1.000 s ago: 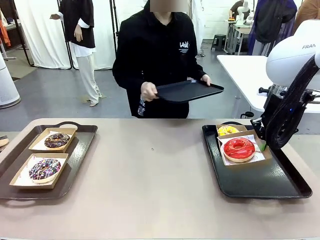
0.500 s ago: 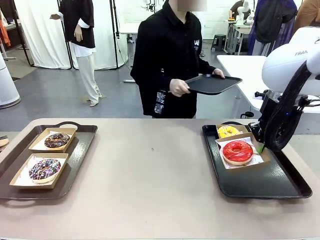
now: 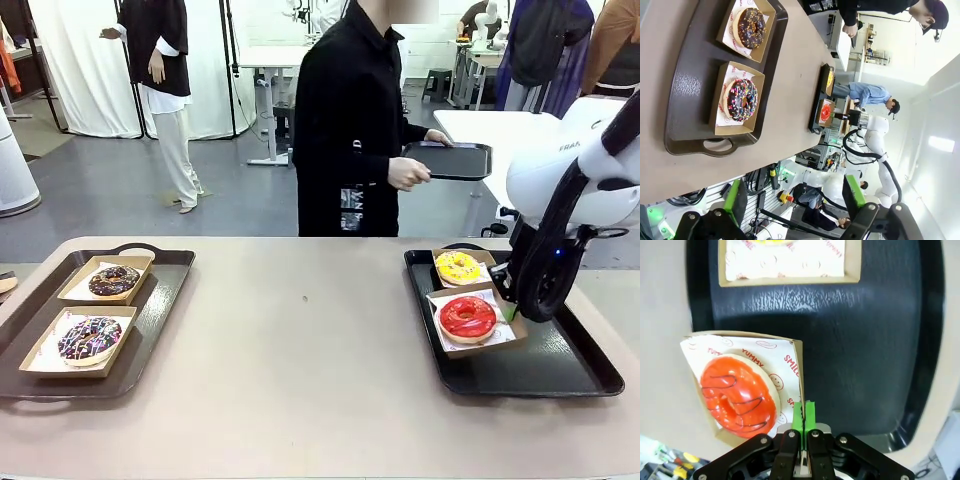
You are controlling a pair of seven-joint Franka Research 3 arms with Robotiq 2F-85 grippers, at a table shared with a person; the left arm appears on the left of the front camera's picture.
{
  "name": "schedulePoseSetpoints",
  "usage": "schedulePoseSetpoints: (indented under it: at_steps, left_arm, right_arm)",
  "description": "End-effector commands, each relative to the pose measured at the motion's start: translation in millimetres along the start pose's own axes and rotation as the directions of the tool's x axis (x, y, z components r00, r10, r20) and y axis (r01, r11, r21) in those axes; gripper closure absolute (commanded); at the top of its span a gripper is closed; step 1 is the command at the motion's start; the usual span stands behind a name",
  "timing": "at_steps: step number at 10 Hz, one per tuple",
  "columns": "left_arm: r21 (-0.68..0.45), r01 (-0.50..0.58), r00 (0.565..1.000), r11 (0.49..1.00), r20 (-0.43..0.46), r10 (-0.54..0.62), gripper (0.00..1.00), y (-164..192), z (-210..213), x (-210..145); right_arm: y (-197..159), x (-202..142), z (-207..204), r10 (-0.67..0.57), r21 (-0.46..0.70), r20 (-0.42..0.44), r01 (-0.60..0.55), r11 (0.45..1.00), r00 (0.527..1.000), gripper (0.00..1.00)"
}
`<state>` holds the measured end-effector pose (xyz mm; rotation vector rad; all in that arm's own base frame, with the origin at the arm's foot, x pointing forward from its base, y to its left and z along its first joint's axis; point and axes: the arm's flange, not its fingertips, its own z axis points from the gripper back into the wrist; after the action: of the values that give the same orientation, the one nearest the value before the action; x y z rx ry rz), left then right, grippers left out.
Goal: Individually package the donuts and arrange them on the tray.
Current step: Place the picked Paper togo box on the Handle tray.
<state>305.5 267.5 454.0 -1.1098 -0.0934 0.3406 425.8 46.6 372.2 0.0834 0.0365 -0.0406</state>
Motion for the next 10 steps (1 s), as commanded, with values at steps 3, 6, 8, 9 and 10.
schedulePoseSetpoints:
  at_steps: [3,6,8,9,10]
  left_arm:
    - [-0.014,0.011,1.000,1.000,0.002,-0.011,0.00,-0.9,1.8,-1.6]
    - [-0.014,0.011,1.000,1.000,0.002,-0.011,0.00,-0.9,1.8,-1.6]
    - [-0.014,0.011,1.000,1.000,0.002,-0.011,0.00,-0.9,1.8,-1.6]
    - [-0.014,0.011,1.000,1.000,0.002,-0.011,0.00,-0.9,1.8,-1.6]
    - [-0.014,0.011,1.000,1.000,0.002,-0.011,0.00,-0.9,1.8,-1.6]
  right_arm:
    - [4.6,0.7,-22.4,-0.004,-0.039,-0.005,0.004,0.999,1.000,0.99]
    - [1.0,1.4,-16.1,-0.063,-0.026,-0.008,0.063,0.998,0.998,0.00]
    - [-0.4,-0.8,-6.3,-0.080,-0.015,0.004,0.080,0.997,0.997,0.00]
    - [-1.8,-2.3,-0.8,-0.083,-0.009,0.013,0.083,0.996,0.996,0.15]
    - [-2.9,-2.9,2.3,-0.085,-0.004,0.016,0.085,0.996,0.996,0.05]
